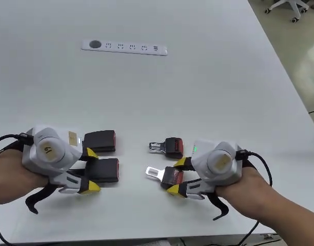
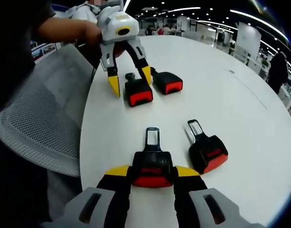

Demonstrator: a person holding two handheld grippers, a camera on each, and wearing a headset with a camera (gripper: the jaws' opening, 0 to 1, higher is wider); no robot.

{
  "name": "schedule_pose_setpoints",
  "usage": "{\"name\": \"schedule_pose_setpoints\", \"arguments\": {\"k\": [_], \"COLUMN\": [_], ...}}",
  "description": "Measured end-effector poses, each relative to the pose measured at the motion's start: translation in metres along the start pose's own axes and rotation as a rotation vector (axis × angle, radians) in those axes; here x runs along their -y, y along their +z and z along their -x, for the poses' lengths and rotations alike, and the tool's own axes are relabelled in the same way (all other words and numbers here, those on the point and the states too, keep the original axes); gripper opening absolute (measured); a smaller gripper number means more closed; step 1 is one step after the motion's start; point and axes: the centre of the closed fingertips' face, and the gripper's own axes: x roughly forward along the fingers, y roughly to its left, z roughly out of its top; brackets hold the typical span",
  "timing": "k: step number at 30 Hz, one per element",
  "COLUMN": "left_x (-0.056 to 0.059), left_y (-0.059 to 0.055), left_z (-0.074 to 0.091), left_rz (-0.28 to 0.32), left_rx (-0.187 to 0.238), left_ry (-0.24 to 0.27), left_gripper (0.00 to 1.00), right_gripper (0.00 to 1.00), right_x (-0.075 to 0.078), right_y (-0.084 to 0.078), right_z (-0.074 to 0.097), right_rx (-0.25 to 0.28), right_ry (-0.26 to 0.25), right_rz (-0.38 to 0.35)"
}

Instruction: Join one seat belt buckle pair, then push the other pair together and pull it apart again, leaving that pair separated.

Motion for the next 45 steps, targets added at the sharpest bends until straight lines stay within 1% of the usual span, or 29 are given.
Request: {"name": "schedule_pose_setpoints", "arguments": {"k": [11, 14, 17, 18, 19, 22, 26, 30, 36, 45], "left_x": [-0.005, -0.006, -0.006, -0.005, -0.006, -0.006, -0.005, 0.0, 0.001, 0.004], "left_y": [-0.007, -0.01, -0.009, -0.009, -0.009, -0.009, -0.008, -0.008, -0.009, -0.009], "left_z": [-0.003, -0.003, -0.004, -0.004, -0.004, -0.004, -0.004, -0.005, -0.005, -0.004], "left_rz": [-0.033, -0.052, -0.059, -0.063, -0.067, -0.076, -0.092, -0.123, -0.152, -0.162], "left_rx": [-0.025, -0.039, -0.039, -0.039, -0.038, -0.039, -0.042, -0.055, -0.067, -0.071], "left_ry": [-0.015, -0.016, -0.024, -0.028, -0.028, -0.03, -0.033, -0.054, -0.074, -0.083], "left_gripper": [0.4, 0.38, 0.34, 0.34, 0.34, 0.34, 0.34, 0.33, 0.33, 0.33], "right_gripper": [0.33, 0.33, 0.33, 0.33, 0.33, 0.33, 0.33, 0.33, 0.33, 0.33], "right_x": [-0.003, -0.003, -0.003, -0.003, -0.003, -0.004, -0.004, -0.004, -0.003, -0.004], "right_y": [-0.003, -0.004, -0.005, -0.006, -0.006, -0.007, -0.007, -0.007, -0.007, -0.007], "right_z": [-0.001, -0.001, -0.002, -0.002, -0.003, -0.003, -0.003, -0.003, -0.003, -0.003], "right_rx": [-0.018, -0.032, -0.049, -0.052, -0.06, -0.065, -0.061, -0.06, -0.065, -0.069], "right_ry": [0.05, 0.062, 0.065, 0.065, 0.066, 0.069, 0.073, 0.075, 0.086, 0.094], "right_rz": [0.045, 0.08, 0.117, 0.121, 0.148, 0.172, 0.177, 0.185, 0.198, 0.214]}}
